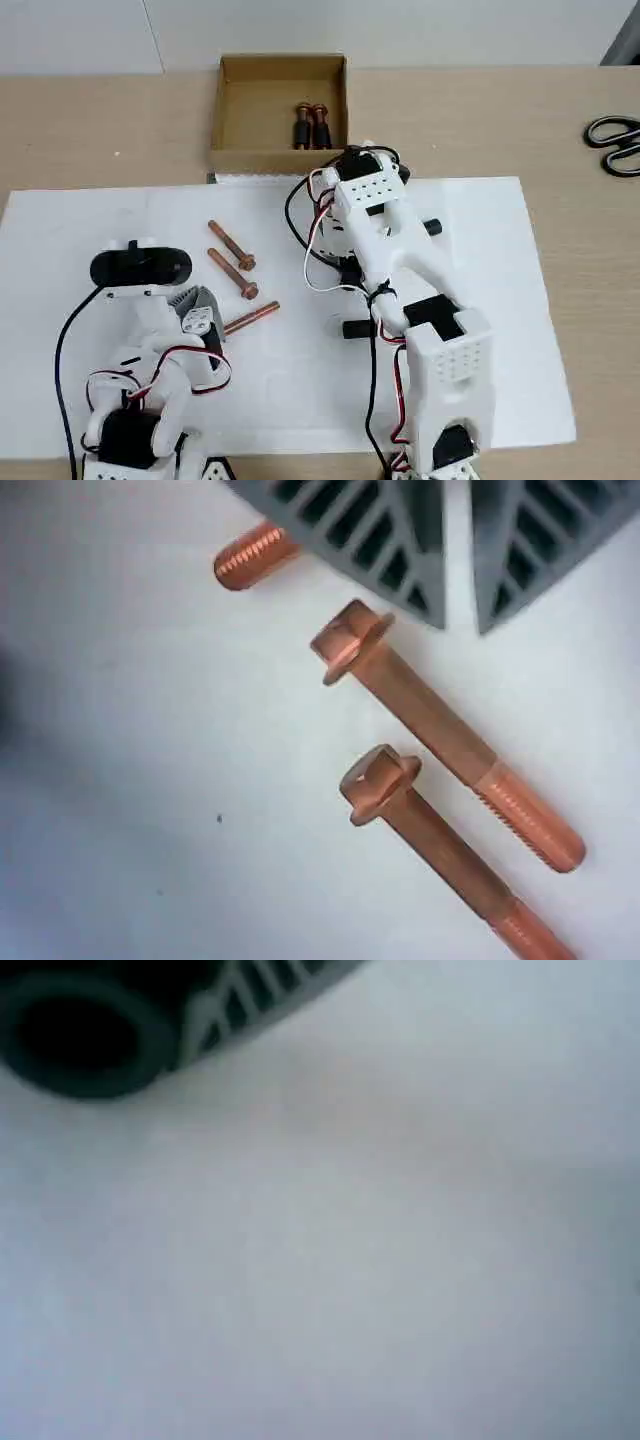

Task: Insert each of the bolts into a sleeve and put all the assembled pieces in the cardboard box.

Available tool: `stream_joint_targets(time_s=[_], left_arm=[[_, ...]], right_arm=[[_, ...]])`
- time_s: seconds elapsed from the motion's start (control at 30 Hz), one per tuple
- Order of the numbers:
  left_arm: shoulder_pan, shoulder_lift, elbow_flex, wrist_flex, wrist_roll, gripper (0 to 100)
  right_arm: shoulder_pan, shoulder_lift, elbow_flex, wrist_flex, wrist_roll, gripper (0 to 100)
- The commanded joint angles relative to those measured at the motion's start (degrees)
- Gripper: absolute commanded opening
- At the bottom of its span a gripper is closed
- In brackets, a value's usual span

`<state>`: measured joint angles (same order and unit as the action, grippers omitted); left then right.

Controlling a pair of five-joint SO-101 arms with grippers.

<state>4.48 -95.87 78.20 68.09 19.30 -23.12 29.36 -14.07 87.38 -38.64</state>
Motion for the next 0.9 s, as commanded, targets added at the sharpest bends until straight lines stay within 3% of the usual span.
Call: stream_joint_targets(time_s=[0.0, 0.17, 0.43, 0.67, 0.87], left_arm=[[-0.2, -0.4, -0.4, -1.4, -0.6, 0], [-0.4, -0.4, -1.8, -1.4, -0.4, 0], [-0.4, 2.7, -15.1, -1.0, 4.8, 0], [-0.3, 24.5, -38.4, 3.0, 7.8, 0], [-0.1, 43.8, -58.6, 12.8, 7.8, 1]], right_arm=[[-0.2, -0.9, -0.7, 0.4, 0.6, 0.2], [-2.2, -6.7, -6.3, 3.9, 0.7, 0.2], [-3.2, -16.0, -8.4, 7.7, 4.6, 0.2], [-0.5, -17.1, -8.3, 9.4, 4.3, 0.2], [2.5, -17.4, -8.2, 9.5, 4.6, 0.2]])
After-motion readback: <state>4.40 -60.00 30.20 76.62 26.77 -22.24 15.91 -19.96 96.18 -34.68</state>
